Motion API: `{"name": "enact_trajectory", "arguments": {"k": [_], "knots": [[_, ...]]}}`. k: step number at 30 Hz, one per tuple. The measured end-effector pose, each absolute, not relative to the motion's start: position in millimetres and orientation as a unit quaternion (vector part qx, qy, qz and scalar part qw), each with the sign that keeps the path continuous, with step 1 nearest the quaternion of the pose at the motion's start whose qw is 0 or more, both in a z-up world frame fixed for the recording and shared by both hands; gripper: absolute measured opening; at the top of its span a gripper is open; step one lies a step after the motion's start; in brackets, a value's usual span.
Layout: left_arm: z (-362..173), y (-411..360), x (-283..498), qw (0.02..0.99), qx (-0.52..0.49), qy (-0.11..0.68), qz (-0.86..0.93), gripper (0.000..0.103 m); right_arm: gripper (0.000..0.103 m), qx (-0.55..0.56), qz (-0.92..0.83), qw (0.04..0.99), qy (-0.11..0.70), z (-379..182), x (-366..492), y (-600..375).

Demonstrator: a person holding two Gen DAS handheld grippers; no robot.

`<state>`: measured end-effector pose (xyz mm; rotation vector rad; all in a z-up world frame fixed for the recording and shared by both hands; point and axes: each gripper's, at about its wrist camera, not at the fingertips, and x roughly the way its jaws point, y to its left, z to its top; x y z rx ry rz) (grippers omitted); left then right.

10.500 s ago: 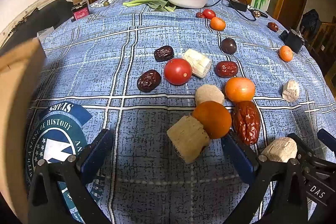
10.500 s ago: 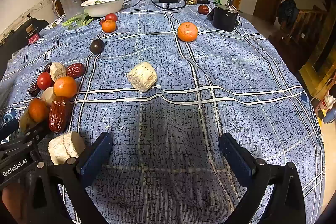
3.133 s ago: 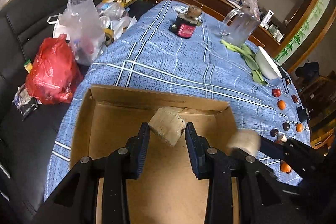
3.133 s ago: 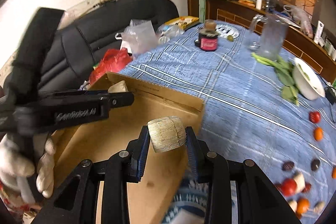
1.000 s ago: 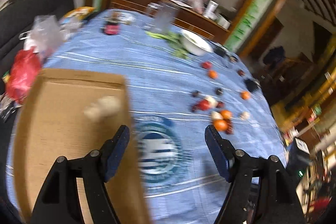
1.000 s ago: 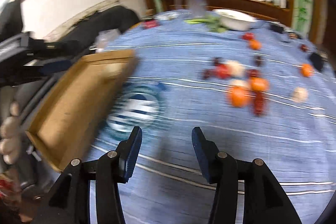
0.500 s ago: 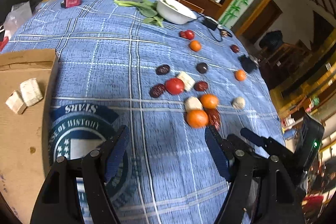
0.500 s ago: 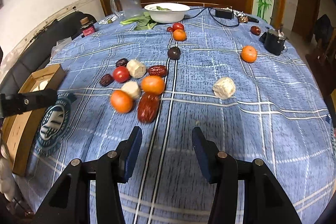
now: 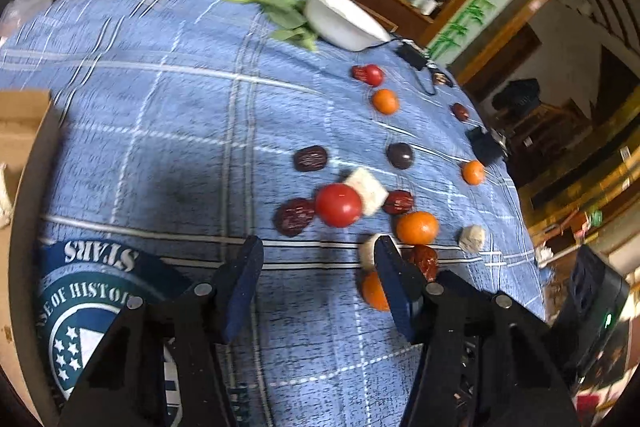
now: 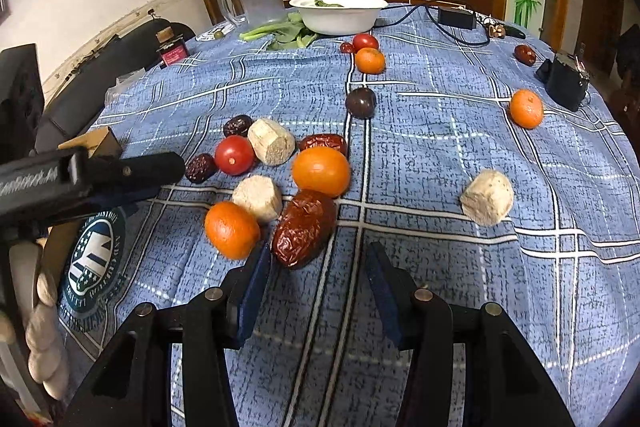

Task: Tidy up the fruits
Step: 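Grasp a tangerine with the left tool while the right tool grasps a red date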

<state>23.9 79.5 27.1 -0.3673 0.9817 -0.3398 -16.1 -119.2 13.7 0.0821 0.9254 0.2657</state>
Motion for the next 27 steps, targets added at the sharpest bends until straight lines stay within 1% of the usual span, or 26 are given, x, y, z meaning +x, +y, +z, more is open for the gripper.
{"name": "enact_trajectory", "arguments": {"k": [3,4,5,6,11,17,23,25,26,27], "knots": [[26,76,24,0.851,-0.186,0.458,-0.178,0.056,0.051,0.045,0.129,0.885,0.444,14,-11,-117],[24,76,24,0.848,-0.193,0.458,-0.184,0.056,0.047,0.044,0.128,0.886,0.444,14,-10,-117],[23,75,26,0.847,-0.195,0.459,-0.185,0.056,0.035,0.042,0.126,0.886,0.444,13,-9,-118],[21,75,26,0.846,-0.194,0.461,-0.184,0.056,0.033,0.039,0.118,0.888,0.444,14,-10,-119],[12,61,24,0.842,-0.173,0.474,-0.194,0.056,0.032,0.064,0.081,0.893,0.438,15,-11,-142],[19,29,13,0.855,-0.11,0.455,-0.225,0.056,0.032,0.101,0.06,0.889,0.443,13,-8,-167],[12,4,4,0.85,-0.068,0.452,-0.261,0.056,0.032,0.083,0.057,0.891,0.443,13,-7,-162],[12,-2,0,0.855,-0.048,0.445,-0.263,0.052,0.032,0.082,0.058,0.891,0.443,13,-7,-162],[11,-5,-1,0.851,-0.047,0.446,-0.275,0.039,0.032,0.084,0.059,0.891,0.443,13,-6,-163],[10,-5,-1,0.848,-0.049,0.447,-0.281,0.032,0.032,0.088,0.061,0.89,0.443,13,-6,-164]]}}
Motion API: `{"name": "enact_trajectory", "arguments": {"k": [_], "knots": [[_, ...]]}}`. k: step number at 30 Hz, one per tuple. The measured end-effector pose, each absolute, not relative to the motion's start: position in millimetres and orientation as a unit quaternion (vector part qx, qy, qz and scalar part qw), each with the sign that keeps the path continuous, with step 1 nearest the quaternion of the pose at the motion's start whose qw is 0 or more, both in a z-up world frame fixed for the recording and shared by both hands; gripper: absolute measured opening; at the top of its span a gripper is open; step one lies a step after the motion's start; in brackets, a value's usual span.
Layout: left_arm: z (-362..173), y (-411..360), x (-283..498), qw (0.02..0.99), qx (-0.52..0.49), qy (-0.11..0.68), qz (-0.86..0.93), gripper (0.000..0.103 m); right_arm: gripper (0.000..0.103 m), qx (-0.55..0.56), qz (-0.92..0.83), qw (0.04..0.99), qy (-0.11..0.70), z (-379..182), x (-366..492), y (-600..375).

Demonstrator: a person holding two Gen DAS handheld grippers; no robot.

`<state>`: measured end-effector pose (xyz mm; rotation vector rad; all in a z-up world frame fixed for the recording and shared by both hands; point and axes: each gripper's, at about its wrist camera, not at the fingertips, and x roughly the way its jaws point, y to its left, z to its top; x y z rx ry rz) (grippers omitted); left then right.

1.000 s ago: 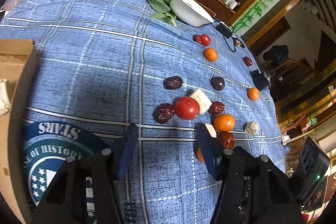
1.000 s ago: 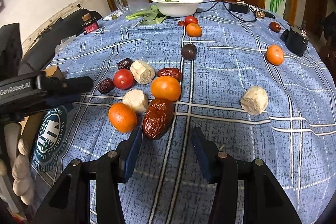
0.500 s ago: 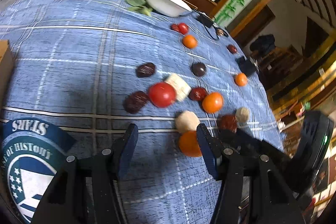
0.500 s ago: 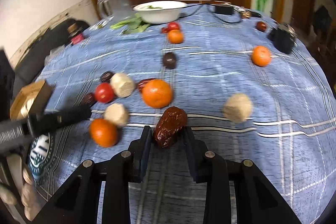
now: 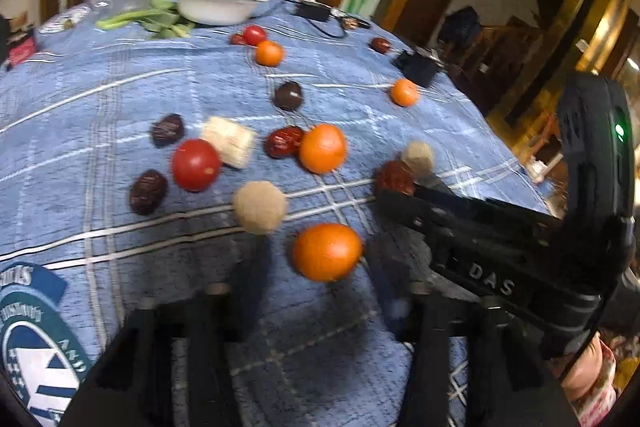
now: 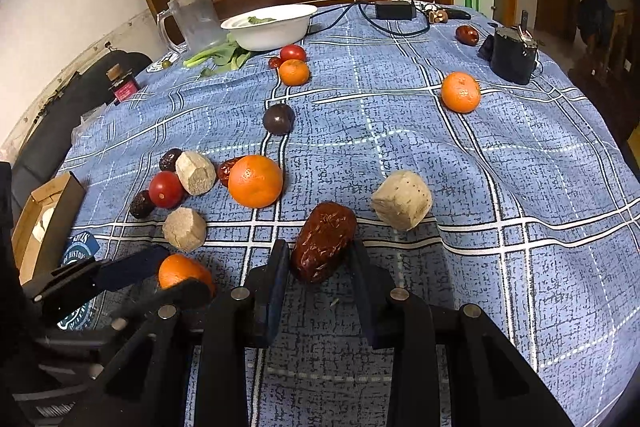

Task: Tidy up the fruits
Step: 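Grasp a tangerine with the left tool while the right tool grasps a red date, then carry the tangerine and red date into the box and open both tools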

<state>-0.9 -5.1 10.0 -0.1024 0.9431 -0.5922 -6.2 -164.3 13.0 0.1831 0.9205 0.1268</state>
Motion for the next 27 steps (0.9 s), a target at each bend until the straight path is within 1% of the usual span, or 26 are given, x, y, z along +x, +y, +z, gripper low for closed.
{"name": "enact_trajectory", "arguments": {"k": [14,20,22,25,27], "knots": [[9,7,4,0.846,-0.083,0.443,-0.283,0.031,0.031,0.102,0.06,0.893,0.435,14,-7,-169],[17,18,-4,0.868,-0.08,0.421,-0.251,0.031,0.03,0.103,0.044,0.9,0.422,16,-12,-171],[21,27,-8,0.869,-0.098,0.418,-0.246,0.031,0.029,0.101,0.038,0.904,0.413,19,-17,-171],[29,60,-30,0.86,-0.159,0.414,-0.253,0.031,0.028,0.109,0.051,0.904,0.411,21,-27,-167],[36,81,-44,0.858,-0.179,0.41,-0.252,0.031,0.027,0.12,0.064,0.899,0.416,22,-36,-162]]}}
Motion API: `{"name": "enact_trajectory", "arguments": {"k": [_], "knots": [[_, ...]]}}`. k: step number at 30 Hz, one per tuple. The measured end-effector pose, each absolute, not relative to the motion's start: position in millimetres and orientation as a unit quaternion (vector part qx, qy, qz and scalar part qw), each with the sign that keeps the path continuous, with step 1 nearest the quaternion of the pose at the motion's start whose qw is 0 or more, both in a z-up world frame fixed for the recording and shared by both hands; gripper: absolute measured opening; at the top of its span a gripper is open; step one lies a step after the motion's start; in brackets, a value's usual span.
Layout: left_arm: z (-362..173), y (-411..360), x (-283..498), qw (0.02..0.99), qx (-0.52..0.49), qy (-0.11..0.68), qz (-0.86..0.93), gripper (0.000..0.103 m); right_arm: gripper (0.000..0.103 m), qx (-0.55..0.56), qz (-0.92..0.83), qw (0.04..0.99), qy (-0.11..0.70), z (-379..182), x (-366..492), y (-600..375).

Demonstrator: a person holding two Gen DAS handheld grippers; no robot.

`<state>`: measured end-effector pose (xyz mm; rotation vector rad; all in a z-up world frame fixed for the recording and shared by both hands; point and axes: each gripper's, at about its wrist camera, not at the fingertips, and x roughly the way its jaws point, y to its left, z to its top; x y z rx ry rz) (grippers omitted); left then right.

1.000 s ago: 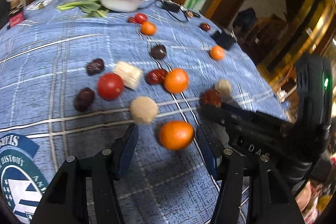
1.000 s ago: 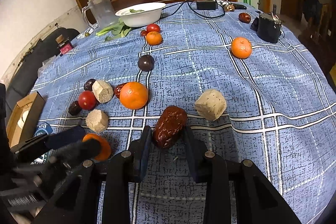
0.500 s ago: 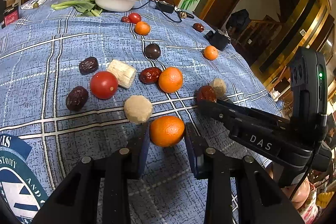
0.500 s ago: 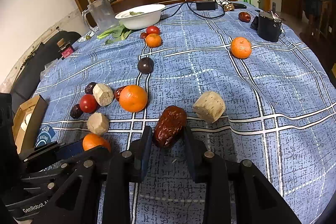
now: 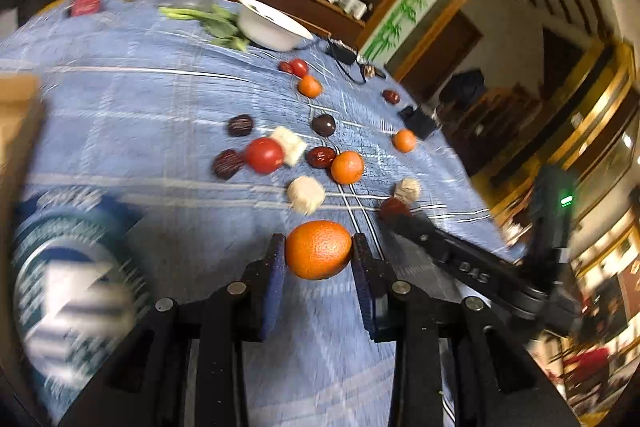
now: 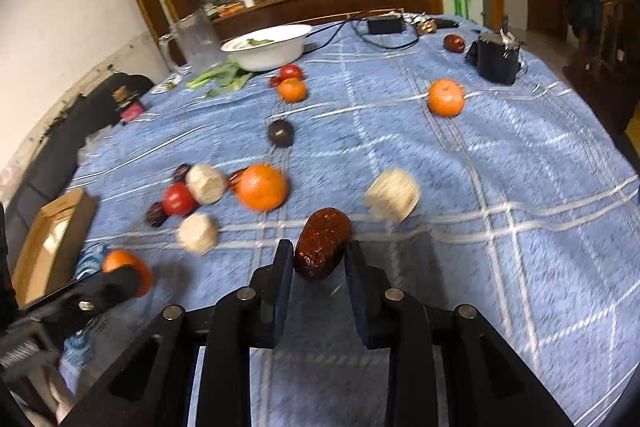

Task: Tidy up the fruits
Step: 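Carry the tangerine and red date into the box and open both tools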

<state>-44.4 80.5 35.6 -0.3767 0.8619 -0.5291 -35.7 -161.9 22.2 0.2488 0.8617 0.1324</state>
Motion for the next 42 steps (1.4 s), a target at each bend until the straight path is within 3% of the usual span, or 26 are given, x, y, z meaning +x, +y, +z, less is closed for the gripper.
{"name": "enact_trajectory", "arguments": {"k": [11,20,29,40,42], "knots": [[85,252,-91,0.891,-0.251,0.354,-0.131,0.032,0.027,0.122,0.166,0.896,0.392,81,-52,-81],[82,332,-44,0.889,-0.197,0.412,-0.017,0.032,0.028,0.068,0.28,0.866,0.408,103,-39,48],[47,351,-9,0.854,-0.191,0.484,0.004,0.032,0.028,-0.022,0.331,0.83,0.448,71,-29,162],[36,357,-1,0.842,-0.205,0.498,0.023,0.033,0.028,-0.027,0.316,0.827,0.465,46,-7,178],[37,360,-2,0.84,-0.215,0.497,0.024,0.04,0.032,-0.026,0.317,0.828,0.461,46,-8,178]]}}
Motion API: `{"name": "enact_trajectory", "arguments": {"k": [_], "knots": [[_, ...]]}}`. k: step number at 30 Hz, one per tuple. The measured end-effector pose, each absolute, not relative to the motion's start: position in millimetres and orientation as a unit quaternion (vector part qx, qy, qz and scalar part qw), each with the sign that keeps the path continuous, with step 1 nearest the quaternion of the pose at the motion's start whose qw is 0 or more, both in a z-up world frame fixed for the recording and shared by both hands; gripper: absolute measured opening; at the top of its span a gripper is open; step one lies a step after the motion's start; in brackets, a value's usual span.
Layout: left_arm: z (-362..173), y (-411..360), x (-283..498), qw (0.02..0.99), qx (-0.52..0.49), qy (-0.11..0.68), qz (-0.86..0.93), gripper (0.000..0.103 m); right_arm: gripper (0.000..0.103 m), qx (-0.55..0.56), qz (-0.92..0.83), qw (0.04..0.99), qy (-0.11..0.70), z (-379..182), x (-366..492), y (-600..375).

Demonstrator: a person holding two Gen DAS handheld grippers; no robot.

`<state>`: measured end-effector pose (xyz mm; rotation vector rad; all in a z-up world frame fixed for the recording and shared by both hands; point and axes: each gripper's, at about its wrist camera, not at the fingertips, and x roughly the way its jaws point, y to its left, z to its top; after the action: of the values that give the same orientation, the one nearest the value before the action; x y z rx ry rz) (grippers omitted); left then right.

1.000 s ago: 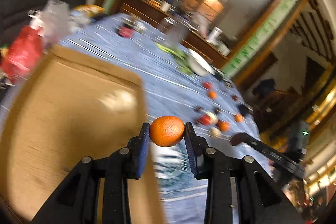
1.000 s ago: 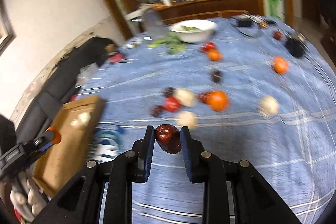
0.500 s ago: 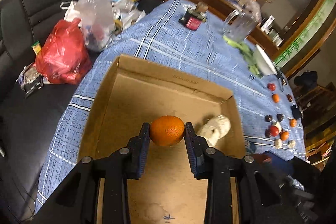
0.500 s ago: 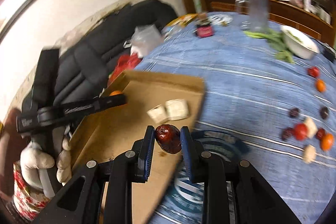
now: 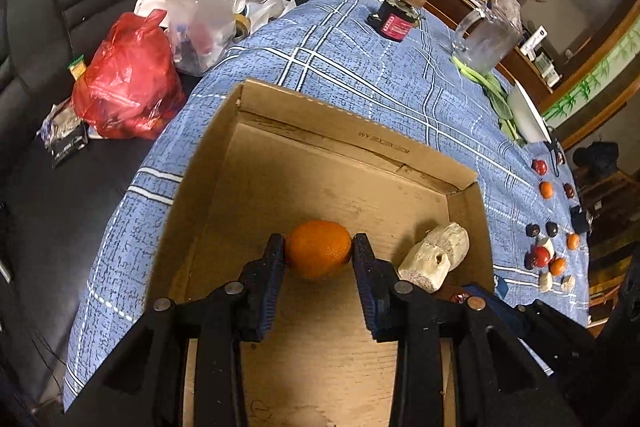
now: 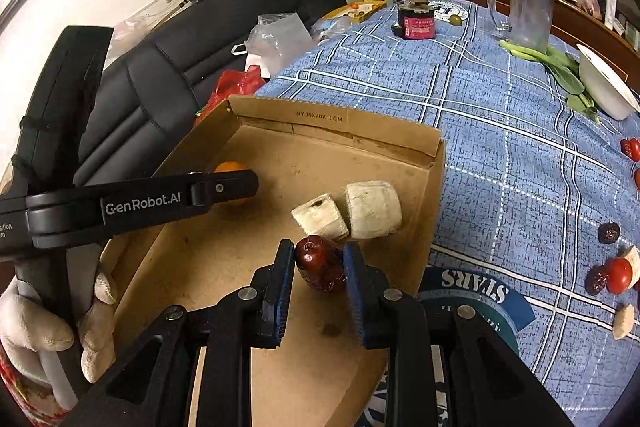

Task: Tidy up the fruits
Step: 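Carry the tangerine and red date into the box and open both tools, then move both open tools back over the food pile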

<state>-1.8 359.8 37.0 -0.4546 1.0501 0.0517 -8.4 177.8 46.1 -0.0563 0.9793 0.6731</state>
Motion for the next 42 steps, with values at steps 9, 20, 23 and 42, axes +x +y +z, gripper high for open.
{"name": "enact_trajectory", "arguments": {"k": [9,20,23,42], "knots": [[71,360,-30,0.856,-0.246,0.455,0.026,0.055,0.058,0.004,0.324,0.844,0.428,72,-23,158],[132,282,-90,0.88,-0.209,0.423,-0.057,0.072,0.06,0.032,0.265,0.881,0.392,113,-52,69],[158,256,-110,0.889,-0.195,0.403,-0.097,0.072,0.061,0.017,0.225,0.9,0.372,133,-63,28],[340,180,-97,0.96,-0.069,0.255,-0.092,0.084,0.094,-0.116,-0.106,0.982,0.104,430,-95,-176]]}}
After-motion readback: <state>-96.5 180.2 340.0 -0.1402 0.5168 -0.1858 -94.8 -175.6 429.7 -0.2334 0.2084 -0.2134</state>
